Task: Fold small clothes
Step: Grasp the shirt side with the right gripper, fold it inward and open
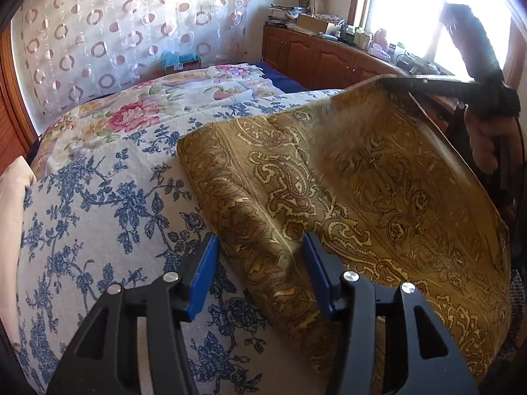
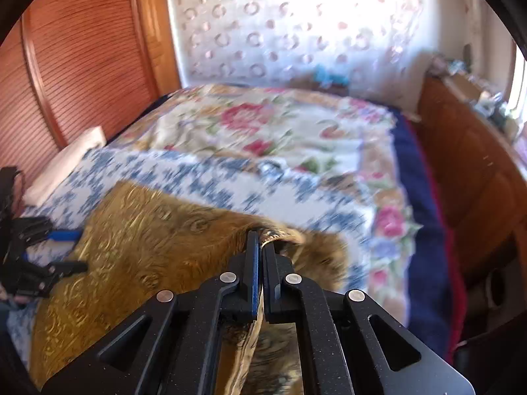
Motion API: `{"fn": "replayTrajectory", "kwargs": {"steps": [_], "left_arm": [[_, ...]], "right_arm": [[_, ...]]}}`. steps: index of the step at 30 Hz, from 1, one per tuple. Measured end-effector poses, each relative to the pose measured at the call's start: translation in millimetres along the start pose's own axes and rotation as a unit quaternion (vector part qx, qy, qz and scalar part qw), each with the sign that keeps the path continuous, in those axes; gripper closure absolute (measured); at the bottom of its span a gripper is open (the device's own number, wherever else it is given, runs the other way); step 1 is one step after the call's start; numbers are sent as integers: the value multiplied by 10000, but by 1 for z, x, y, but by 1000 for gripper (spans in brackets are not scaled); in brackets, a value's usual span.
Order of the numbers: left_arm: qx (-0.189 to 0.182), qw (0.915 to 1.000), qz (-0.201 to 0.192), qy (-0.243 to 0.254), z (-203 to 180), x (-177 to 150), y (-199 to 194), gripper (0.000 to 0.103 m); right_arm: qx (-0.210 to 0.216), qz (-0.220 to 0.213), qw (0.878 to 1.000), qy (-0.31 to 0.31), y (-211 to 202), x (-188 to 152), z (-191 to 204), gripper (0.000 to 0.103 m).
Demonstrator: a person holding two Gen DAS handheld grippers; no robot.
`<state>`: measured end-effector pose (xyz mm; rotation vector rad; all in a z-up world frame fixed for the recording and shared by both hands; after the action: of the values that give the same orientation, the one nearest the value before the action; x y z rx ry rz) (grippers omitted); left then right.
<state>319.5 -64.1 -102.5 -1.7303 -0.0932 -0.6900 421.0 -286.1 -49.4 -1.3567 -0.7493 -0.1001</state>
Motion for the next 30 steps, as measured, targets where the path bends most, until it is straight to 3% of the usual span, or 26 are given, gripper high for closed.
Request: {"fn": "replayTrajectory", "kwargs": {"steps": [8, 12, 16, 21, 30], "left_arm": [[-117, 9990, -406, -123, 2, -9, -37, 51], [-109, 9988, -469, -76, -5, -19, -48, 51], [-120, 9985, -518, -131, -13, -34, -58, 51], [-96, 9982, -577, -160, -25, -50, -71, 51], [20, 9980, -630, -29, -57, -78, -89, 51]], "right_arm": [[-835, 17, 9965, -24, -2, 10, -12, 103], [-1004, 239, 9947, 26, 1, -3, -15, 76], [-811, 128, 9966, 107, -20, -29, -12, 63], [-489, 212, 9984, 195, -48, -79, 4, 63], [-305, 314, 9987, 243, -82, -163, 32, 63]]}}
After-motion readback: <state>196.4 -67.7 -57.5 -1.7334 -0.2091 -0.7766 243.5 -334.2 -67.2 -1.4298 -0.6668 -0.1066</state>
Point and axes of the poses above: each gripper's, at about its wrist camera, not at the fingertips, and y roughly the way its jaws point, z to its left, x to its top, the point moved 2 cm from there along y, roughly the way its jaws point, and after that the axes turned 11 degrees about z, right-handed, at the moved point
